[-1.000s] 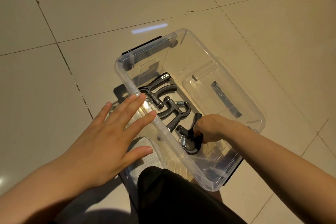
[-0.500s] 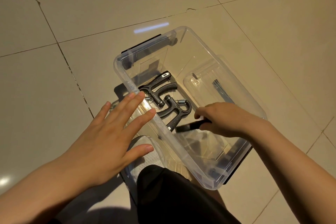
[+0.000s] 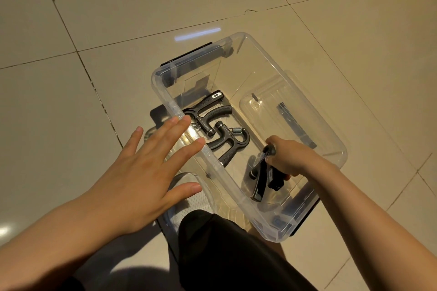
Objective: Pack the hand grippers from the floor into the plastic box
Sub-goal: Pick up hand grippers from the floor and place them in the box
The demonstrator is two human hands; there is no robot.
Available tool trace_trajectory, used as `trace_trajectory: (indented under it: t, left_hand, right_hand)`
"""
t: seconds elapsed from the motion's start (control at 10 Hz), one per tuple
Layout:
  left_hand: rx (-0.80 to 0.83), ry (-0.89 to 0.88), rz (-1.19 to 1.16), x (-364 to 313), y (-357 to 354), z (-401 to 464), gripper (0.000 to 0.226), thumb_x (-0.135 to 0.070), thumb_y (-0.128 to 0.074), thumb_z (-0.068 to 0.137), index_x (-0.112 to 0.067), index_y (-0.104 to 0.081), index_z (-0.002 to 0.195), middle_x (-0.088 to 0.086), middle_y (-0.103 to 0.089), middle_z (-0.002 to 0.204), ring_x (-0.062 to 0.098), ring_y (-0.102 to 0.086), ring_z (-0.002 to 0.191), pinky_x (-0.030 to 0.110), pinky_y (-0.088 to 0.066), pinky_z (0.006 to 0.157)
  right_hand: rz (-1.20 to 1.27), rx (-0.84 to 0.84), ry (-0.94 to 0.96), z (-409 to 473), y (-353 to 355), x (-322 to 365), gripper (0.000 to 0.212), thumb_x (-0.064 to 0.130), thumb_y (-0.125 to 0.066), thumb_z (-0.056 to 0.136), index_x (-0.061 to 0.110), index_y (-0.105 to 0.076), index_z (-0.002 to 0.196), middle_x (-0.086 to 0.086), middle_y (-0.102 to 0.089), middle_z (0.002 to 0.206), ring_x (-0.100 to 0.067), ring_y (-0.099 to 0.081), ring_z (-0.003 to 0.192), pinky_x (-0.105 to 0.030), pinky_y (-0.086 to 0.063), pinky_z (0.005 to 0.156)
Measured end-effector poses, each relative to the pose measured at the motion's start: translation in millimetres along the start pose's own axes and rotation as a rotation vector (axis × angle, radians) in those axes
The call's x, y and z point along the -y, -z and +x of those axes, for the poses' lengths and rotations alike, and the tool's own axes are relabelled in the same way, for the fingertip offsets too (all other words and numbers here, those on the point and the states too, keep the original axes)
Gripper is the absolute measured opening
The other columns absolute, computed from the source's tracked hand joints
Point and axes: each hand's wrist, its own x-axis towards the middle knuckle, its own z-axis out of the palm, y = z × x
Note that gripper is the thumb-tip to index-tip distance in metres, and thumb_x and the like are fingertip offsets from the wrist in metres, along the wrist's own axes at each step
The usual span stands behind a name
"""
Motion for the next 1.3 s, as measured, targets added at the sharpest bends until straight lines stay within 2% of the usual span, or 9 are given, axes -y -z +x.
trace_trajectory:
  t: [0.2,0.4,0.6,0.7,0.8,0.9,1.0,1.2,1.3]
  left_hand:
    - [-0.001,0.002,0.008,0.0,-0.9,0.5,0.064,-0.066,-0.018,0.092,-0.031,-0.025,0.146,0.004,-0.009,0.157,0.02,-0.007,0.143,0.054,-0.02,0.105]
    - [-0.005,0.003,0.012,-0.7,-1.2,0.4,0.065,-0.065,-0.018,0.092,-0.03,-0.027,0.145,0.005,-0.01,0.157,0.02,-0.007,0.143,0.054,-0.019,0.105]
    - [-0.009,0.001,0.011,-0.8,-1.2,0.6,0.064,-0.065,-0.019,0.092,-0.029,-0.028,0.145,0.006,-0.011,0.157,0.021,-0.008,0.143,0.054,-0.019,0.105]
    - [-0.012,-0.002,0.009,-0.9,-1.9,0.9,0.065,-0.065,-0.019,0.092,-0.029,-0.028,0.145,0.006,-0.011,0.157,0.021,-0.008,0.143,0.054,-0.019,0.105]
    - [-0.013,-0.004,0.003,-0.4,-2.1,0.7,0.065,-0.065,-0.018,0.092,-0.029,-0.028,0.145,0.006,-0.01,0.157,0.021,-0.008,0.143,0.054,-0.019,0.105]
    - [-0.016,-0.004,-0.001,-0.3,-2.1,0.5,0.064,-0.065,-0.018,0.093,-0.029,-0.028,0.145,0.006,-0.011,0.157,0.021,-0.008,0.143,0.053,-0.019,0.105]
    - [-0.014,-0.003,-0.003,-0.5,-2.3,0.8,0.064,-0.065,-0.019,0.092,-0.03,-0.026,0.146,0.004,-0.009,0.157,0.02,-0.007,0.143,0.052,-0.018,0.106]
    - [-0.006,-0.004,0.003,-1.5,-2.2,0.4,0.064,-0.065,-0.019,0.092,-0.029,-0.026,0.146,0.005,-0.009,0.157,0.021,-0.008,0.143,0.053,-0.019,0.106]
    - [-0.008,-0.009,0.002,-1.5,-3.6,-0.1,0.065,-0.065,-0.018,0.093,-0.03,-0.025,0.146,0.004,-0.007,0.157,0.02,-0.006,0.144,0.053,-0.017,0.11]
  right_hand:
    - [0.036,-0.042,0.069,-6.5,9.7,0.4,0.049,0.028,-0.049,0.095,0.022,-0.032,0.14,-0.01,-0.06,0.117,-0.026,-0.058,0.099,-0.04,-0.051,0.085]
    - [0.045,-0.2,0.133,-11.5,21.7,2.5,0.055,0.034,-0.049,0.096,0.024,-0.025,0.145,-0.01,-0.061,0.121,-0.027,-0.059,0.105,-0.042,-0.05,0.087]
    - [0.272,-0.149,0.099,-12.6,18.0,4.6,0.047,0.029,-0.056,0.092,0.023,-0.039,0.135,-0.007,-0.06,0.117,-0.023,-0.061,0.098,-0.038,-0.051,0.086]
    - [0.198,-0.117,0.096,-13.8,14.2,2.3,0.055,0.033,-0.058,0.091,0.023,-0.035,0.14,-0.009,-0.054,0.131,-0.025,-0.057,0.111,-0.034,-0.046,0.091]
    - [0.083,-0.113,0.151,-17.3,20.0,4.1,0.048,0.036,-0.054,0.093,0.021,-0.041,0.136,-0.009,-0.058,0.125,-0.024,-0.057,0.109,-0.035,-0.047,0.091]
    - [-0.08,-0.132,0.25,-17.4,37.7,11.0,0.032,0.034,-0.047,0.096,0.02,-0.052,0.124,-0.005,-0.063,0.106,-0.02,-0.059,0.092,-0.036,-0.05,0.083]
    - [-0.329,-0.107,0.393,-8.5,60.4,22.8,0.028,0.031,-0.044,0.098,0.025,-0.053,0.123,0.0,-0.063,0.105,-0.016,-0.056,0.091,-0.032,-0.048,0.081]
    - [-0.64,0.268,0.532,38.4,28.5,44.5,0.033,0.023,-0.047,0.096,0.031,-0.054,0.127,0.005,-0.058,0.113,-0.015,-0.05,0.1,-0.029,-0.039,0.084]
    - [-0.643,0.121,0.544,50.0,4.0,36.3,0.032,0.023,-0.049,0.096,0.027,-0.056,0.126,0.001,-0.061,0.117,-0.021,-0.055,0.106,-0.034,-0.046,0.088]
